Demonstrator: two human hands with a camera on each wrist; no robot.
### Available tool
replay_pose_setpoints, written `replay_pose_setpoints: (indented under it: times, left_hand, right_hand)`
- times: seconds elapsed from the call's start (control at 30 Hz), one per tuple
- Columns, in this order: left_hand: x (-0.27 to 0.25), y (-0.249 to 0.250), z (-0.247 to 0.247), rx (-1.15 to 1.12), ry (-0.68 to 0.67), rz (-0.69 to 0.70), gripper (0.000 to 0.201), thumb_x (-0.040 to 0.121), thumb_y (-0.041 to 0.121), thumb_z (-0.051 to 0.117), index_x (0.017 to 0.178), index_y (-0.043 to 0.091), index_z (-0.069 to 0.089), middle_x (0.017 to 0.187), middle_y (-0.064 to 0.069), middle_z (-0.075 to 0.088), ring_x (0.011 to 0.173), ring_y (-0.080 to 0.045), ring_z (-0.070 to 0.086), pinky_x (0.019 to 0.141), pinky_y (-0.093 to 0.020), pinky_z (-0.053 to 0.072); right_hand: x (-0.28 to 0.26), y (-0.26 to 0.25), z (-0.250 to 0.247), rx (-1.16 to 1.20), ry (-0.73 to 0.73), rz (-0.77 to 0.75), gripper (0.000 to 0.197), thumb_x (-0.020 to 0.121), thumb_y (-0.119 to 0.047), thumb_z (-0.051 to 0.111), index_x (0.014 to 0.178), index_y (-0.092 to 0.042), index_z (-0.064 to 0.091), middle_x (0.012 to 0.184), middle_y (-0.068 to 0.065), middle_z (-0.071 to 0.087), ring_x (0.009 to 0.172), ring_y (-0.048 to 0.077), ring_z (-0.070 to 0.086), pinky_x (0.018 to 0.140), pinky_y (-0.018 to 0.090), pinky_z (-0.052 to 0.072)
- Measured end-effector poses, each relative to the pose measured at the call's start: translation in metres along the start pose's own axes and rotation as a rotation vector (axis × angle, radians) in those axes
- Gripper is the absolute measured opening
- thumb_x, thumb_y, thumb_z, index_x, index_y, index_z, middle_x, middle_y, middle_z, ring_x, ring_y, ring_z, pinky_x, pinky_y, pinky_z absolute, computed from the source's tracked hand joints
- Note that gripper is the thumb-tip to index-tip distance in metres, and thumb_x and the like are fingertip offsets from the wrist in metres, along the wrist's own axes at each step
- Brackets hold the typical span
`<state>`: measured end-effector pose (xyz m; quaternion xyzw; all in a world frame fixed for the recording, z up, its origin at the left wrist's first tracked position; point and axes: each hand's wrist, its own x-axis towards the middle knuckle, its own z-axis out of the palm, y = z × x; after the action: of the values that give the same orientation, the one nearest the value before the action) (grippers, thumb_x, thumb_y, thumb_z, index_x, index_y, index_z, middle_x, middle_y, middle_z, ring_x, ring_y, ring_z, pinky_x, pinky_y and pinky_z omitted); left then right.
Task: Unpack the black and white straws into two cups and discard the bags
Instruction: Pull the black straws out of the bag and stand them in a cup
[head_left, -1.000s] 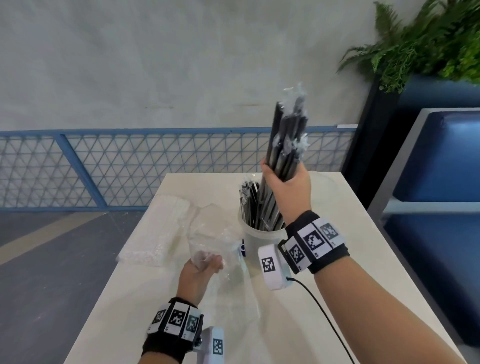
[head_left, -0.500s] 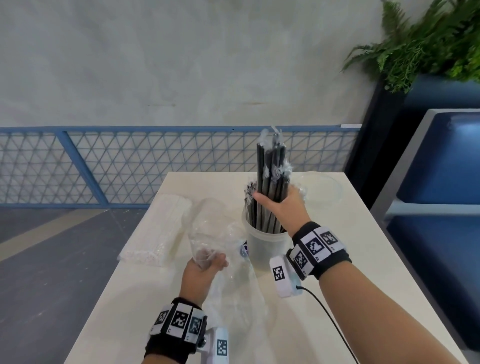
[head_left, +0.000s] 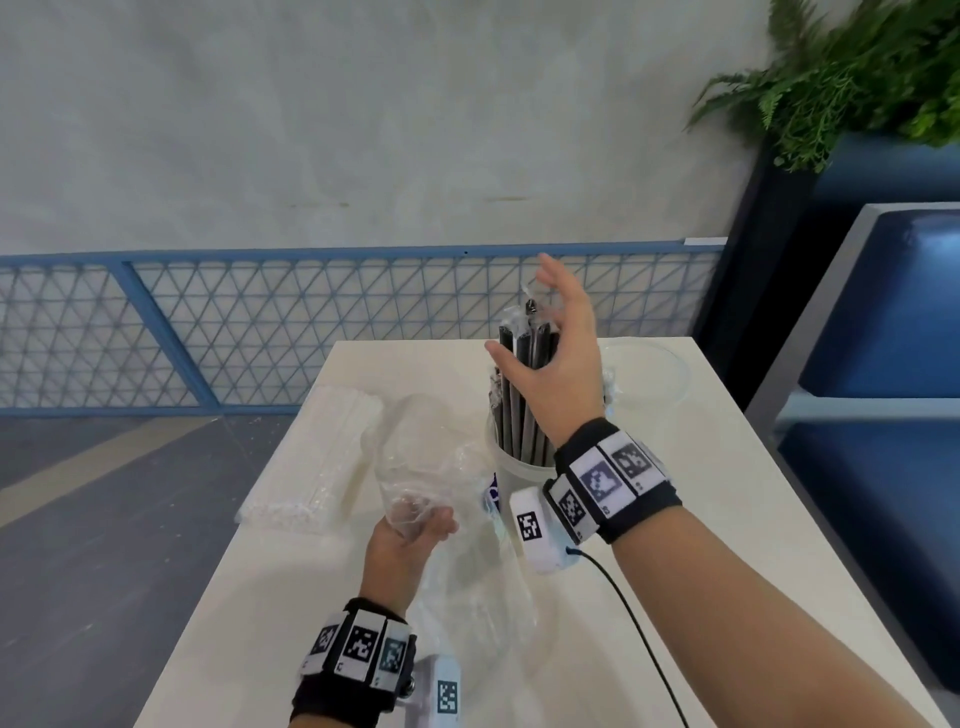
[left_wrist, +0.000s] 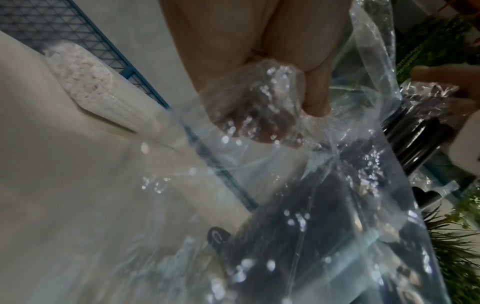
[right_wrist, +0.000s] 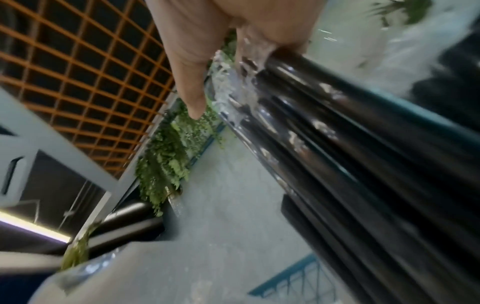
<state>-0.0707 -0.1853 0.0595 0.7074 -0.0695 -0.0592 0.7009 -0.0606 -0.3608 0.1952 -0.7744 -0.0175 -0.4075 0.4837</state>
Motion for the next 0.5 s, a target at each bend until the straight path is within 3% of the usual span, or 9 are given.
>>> replay_pose_setpoints:
  times: [0.07, 0.17, 0.33, 0.37, 0.43, 0.5]
  left_hand:
    - [0.0, 0.0, 0.001, 0.001, -0.008, 0.009, 0.023, 0.083, 0.002, 0.062, 0.062, 0.011, 0.064, 0.06, 0.004, 0.066, 0.055, 0.002, 0.057, 0.054, -0.006, 0.042]
    - [0.0, 0.001, 0.001, 0.013, -0.004, 0.018, 0.02, 0.083, 0.003, 0.061, 0.064, 0.009, 0.063, 0.057, 0.005, 0.065, 0.055, 0.003, 0.057, 0.054, -0.005, 0.042]
    - [0.002, -0.001, 0.0, 0.006, 0.021, 0.014, 0.022, 0.083, 0.005, 0.062, 0.064, 0.014, 0.063, 0.066, -0.003, 0.065, 0.056, 0.002, 0.059, 0.055, -0.006, 0.043]
    - [0.002, -0.001, 0.0, 0.006, 0.024, 0.02, 0.023, 0.084, 0.006, 0.062, 0.063, 0.015, 0.063, 0.065, -0.002, 0.066, 0.057, 0.001, 0.059, 0.055, -0.007, 0.043]
    - [0.002, -0.002, -0.001, 0.0, 0.022, 0.031, 0.02, 0.085, 0.014, 0.063, 0.065, 0.016, 0.064, 0.063, 0.002, 0.068, 0.06, -0.001, 0.06, 0.056, -0.01, 0.044]
    - [0.003, -0.003, -0.003, -0.039, 0.039, 0.038, 0.021, 0.089, 0.023, 0.057, 0.071, 0.013, 0.062, 0.065, 0.004, 0.069, 0.062, -0.003, 0.06, 0.056, -0.013, 0.045]
  right_hand:
    - [0.005, 0.007, 0.005, -0.168, -0.111, -0.09, 0.04, 0.083, -0.011, 0.062, 0.121, -0.022, 0.054, 0.124, -0.001, 0.052, 0.111, 0.001, 0.046, 0.097, 0.014, 0.039]
    - [-0.006, 0.033, 0.016, -0.309, -0.197, -0.061, 0.013, 0.089, -0.007, 0.052, 0.098, -0.008, 0.061, 0.098, 0.006, 0.059, 0.092, 0.02, 0.054, 0.084, 0.034, 0.045]
    - [-0.035, 0.064, 0.022, -0.437, -0.295, 0.0, 0.03, 0.089, -0.012, 0.035, 0.094, 0.0, 0.061, 0.097, 0.017, 0.061, 0.09, 0.035, 0.057, 0.085, 0.045, 0.05]
    - [-0.036, 0.062, 0.021, -0.452, -0.304, -0.009, 0.035, 0.089, -0.016, 0.032, 0.097, 0.0, 0.062, 0.1, 0.018, 0.061, 0.094, 0.035, 0.055, 0.087, 0.047, 0.049]
    - [-0.041, 0.056, 0.016, -0.498, -0.265, -0.081, 0.037, 0.09, -0.025, 0.035, 0.113, -0.006, 0.058, 0.119, 0.014, 0.057, 0.114, 0.027, 0.046, 0.103, 0.046, 0.04]
    - [-0.057, 0.045, 0.003, -0.446, -0.18, -0.144, 0.037, 0.091, -0.027, 0.044, 0.125, -0.015, 0.05, 0.132, 0.003, 0.047, 0.127, 0.015, 0.036, 0.113, 0.031, 0.026]
